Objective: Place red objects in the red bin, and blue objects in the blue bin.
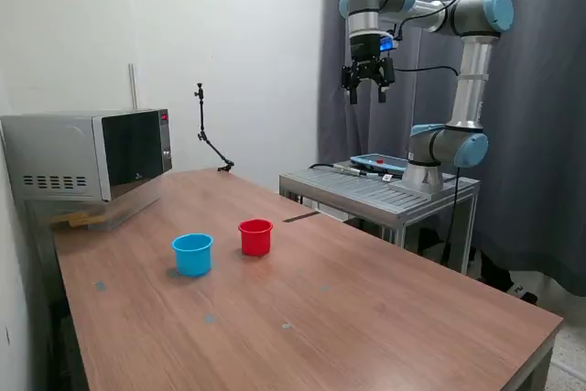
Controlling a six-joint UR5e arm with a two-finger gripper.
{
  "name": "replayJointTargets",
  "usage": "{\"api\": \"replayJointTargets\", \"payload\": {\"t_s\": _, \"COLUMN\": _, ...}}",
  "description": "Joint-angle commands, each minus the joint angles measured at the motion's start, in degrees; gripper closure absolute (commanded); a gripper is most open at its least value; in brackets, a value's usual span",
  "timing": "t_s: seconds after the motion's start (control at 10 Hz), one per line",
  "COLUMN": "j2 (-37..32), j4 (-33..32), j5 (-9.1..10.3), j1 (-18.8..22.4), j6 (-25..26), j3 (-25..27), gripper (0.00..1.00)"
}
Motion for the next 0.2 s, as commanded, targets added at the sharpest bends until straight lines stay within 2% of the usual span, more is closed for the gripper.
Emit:
{"api": "replayJointTargets", "payload": {"t_s": 0.0, "j2": 0.36, "j4": -0.01, "j5": -2.55, "j1": -0.42, "j6": -0.01, "j3": -0.15, "gripper": 0.0}}
{"api": "replayJointTargets", "payload": {"t_s": 0.1, "j2": 0.45, "j4": -0.01, "j5": -2.47, "j1": -0.42, "j6": 0.07, "j3": 0.02, "gripper": 0.0}}
